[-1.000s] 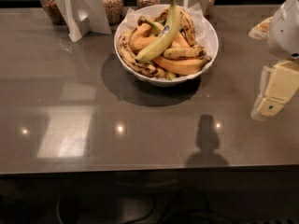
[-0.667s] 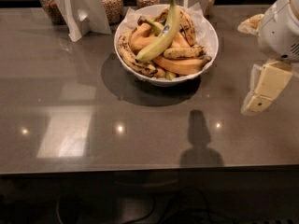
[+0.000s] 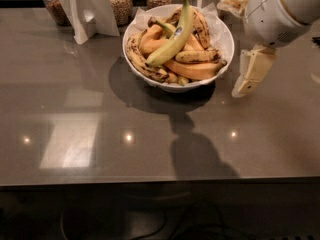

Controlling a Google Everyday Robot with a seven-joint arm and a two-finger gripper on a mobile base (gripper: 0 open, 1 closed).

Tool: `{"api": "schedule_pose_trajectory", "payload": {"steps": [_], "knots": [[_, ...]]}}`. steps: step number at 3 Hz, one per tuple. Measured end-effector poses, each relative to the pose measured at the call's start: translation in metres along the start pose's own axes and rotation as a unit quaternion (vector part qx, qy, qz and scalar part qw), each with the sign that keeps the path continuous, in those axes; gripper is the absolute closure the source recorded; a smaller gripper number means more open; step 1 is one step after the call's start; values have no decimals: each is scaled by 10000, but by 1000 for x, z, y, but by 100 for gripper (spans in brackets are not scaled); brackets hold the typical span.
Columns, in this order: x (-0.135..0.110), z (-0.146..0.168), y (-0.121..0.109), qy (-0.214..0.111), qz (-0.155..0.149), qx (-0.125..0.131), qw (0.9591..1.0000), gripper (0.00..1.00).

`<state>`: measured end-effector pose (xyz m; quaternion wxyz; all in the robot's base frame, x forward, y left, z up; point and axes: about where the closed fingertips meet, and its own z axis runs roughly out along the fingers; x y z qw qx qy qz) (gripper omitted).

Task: Pick banana from white bowl

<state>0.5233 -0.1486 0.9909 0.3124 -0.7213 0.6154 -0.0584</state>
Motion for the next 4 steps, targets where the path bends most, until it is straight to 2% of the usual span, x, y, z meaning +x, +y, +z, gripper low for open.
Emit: {"api": "schedule_pose_trajectory", "payload": {"steps": [1,2,3,4], "knots": [[-32,17,-32,-387,-815,-7,9959,0],[-68,35,-60,-763,-1416,-169,9868,0],[-78,31,-68,-825,-1506,-104,9851,0],[-81,31,-70,-742,-1716,-69,9823,0]]}}
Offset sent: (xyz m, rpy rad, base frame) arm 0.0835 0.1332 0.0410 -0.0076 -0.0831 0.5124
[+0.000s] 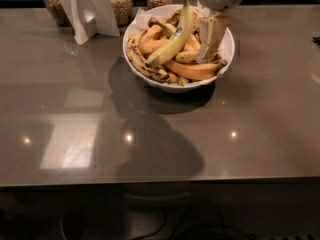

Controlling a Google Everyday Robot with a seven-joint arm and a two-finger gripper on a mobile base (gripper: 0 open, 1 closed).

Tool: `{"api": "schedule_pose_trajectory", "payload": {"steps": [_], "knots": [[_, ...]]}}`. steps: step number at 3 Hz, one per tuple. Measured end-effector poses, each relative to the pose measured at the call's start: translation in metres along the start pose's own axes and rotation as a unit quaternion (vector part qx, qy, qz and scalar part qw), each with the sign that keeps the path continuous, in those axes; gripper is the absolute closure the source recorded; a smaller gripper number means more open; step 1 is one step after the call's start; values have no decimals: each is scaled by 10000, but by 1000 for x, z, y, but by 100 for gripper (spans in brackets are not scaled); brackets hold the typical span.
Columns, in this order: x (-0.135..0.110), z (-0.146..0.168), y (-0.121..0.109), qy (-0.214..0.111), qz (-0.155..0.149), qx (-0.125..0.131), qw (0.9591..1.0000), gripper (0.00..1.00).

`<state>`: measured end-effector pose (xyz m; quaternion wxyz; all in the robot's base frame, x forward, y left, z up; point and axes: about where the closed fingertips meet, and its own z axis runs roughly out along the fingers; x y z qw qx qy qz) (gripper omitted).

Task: Pick banana from white bowl

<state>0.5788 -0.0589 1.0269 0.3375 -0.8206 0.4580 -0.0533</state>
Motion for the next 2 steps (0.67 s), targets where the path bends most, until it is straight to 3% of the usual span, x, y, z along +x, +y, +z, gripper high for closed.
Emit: {"api": "schedule_pose_trajectory", "payload": {"steps": [1,2], "knots": [[7,13,-13,189,-636,35,9978,6],[18,25,-24,341,-1259,-52,9914,25]]}}
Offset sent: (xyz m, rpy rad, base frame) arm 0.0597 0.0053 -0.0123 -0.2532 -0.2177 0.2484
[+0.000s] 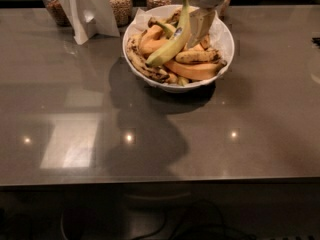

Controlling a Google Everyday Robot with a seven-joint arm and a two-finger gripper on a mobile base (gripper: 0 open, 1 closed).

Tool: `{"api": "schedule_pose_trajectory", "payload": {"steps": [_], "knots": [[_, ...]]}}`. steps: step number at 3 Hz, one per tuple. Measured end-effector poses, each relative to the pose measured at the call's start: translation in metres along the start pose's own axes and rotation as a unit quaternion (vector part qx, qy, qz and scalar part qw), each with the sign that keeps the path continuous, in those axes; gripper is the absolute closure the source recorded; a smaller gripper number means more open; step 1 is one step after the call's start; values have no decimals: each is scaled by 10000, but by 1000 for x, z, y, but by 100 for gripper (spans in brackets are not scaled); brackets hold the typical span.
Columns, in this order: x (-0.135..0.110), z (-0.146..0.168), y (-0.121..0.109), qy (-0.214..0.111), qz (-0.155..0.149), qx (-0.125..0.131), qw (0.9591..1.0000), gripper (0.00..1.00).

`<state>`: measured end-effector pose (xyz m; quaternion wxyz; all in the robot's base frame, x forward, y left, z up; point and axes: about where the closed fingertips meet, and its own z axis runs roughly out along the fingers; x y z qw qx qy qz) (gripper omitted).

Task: Pick banana from white bowl

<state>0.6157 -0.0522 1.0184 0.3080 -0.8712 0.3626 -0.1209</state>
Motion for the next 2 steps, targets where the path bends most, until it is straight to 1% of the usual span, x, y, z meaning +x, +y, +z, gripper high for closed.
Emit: {"api": "schedule_pose_trajectory", "payload": {"steps": [1,2], "knots": [[13,9,-1,128,-404,-129,9990,46],[24,17,3,217,-631,-278,9974,44]]}}
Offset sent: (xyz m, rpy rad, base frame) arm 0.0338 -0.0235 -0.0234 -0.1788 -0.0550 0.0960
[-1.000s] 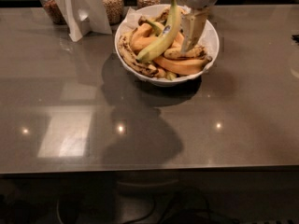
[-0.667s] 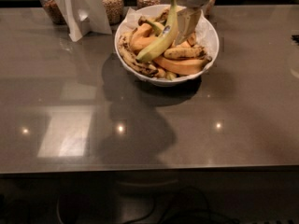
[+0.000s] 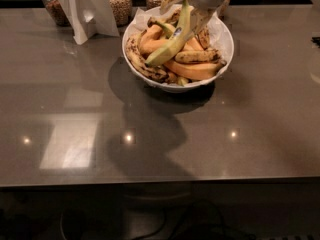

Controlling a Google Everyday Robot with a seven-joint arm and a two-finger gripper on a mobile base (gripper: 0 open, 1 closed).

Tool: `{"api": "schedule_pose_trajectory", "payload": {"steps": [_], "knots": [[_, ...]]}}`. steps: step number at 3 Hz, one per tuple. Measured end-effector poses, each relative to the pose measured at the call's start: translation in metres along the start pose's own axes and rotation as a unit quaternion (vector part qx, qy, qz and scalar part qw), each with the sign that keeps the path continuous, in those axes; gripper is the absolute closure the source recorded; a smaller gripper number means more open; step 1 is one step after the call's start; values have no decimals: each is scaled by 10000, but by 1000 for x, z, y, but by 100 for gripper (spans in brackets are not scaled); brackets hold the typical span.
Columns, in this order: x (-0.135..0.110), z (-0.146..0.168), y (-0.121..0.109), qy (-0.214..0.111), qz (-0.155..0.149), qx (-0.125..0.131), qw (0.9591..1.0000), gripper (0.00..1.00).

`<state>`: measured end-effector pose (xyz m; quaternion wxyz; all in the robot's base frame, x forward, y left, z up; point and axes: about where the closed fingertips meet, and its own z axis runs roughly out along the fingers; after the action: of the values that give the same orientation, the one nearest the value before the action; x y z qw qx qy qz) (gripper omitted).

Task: Pick banana from white bowl

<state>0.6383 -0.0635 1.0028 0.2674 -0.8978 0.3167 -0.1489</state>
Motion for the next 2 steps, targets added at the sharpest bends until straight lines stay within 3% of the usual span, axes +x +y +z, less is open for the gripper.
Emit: {"api": "schedule_pose_trajectory", "payload": {"steps": [2], "knots": [[18,13,12,138,-202,-275,9993,42]]}}
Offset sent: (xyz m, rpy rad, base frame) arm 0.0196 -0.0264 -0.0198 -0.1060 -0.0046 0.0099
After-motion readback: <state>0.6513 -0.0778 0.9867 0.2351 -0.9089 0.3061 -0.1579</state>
